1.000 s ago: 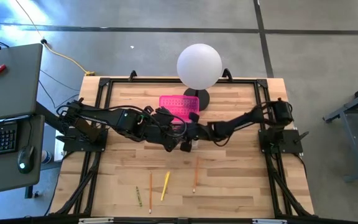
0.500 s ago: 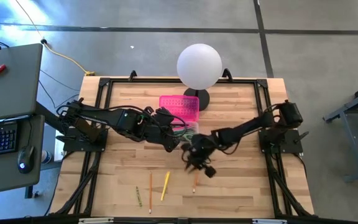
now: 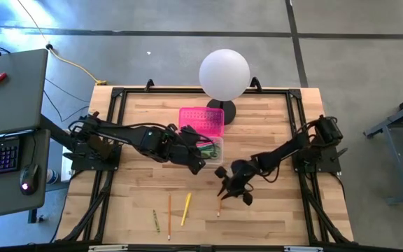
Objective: Pick & place school supplies into a supply box
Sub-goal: Put the right orange pencil into the pink supply box
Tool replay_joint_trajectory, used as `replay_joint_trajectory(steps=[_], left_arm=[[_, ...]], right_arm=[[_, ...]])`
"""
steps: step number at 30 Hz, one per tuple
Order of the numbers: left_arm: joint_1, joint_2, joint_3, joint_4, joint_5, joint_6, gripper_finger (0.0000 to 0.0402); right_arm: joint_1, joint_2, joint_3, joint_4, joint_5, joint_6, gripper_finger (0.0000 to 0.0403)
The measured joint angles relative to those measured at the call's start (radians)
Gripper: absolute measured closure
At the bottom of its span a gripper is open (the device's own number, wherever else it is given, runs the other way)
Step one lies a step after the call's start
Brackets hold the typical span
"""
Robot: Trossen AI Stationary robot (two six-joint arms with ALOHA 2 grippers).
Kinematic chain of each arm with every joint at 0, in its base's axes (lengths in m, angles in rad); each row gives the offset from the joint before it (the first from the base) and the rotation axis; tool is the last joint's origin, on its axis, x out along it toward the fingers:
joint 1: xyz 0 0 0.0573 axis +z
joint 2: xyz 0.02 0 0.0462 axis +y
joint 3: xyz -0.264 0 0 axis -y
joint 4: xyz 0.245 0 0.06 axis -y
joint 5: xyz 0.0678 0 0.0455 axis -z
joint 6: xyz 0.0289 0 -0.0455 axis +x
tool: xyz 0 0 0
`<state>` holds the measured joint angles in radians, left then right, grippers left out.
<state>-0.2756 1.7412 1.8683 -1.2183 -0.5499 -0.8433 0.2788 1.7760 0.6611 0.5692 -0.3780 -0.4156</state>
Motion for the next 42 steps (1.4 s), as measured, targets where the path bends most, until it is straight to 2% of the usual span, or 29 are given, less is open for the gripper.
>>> replay_joint_trajectory(steps=[5, 10, 16, 30, 42], left_arm=[[0.0, -0.001, 0.002, 0.017, 0.0, 0.0, 0.0341], [0.0, -0.001, 0.002, 0.02, -0.004, 0.0, 0.0341], [0.0, -0.001, 0.002, 0.038, -0.006, 0.004, 0.0341], [0.0, -0.001, 0.003, 0.046, -0.007, 0.057, 0.0341], [0.0, -0.002, 0.003, 0.041, -0.006, 0.061, 0.0341]], right_arm=[[-0.011, 0.002, -0.017, 0.006, -0.15, -0.082, 0.0338], [-0.019, 0.005, -0.015, -0.012, -0.154, -0.204, 0.034], [-0.055, 0.01, 0.003, -0.018, -0.191, -0.261, 0.0341], [-0.112, 0.158, 0.091, -0.064, -0.28, -0.245, 0.0341], [-0.146, 0.294, 0.096, -0.069, -0.366, -0.274, 0.0341]])
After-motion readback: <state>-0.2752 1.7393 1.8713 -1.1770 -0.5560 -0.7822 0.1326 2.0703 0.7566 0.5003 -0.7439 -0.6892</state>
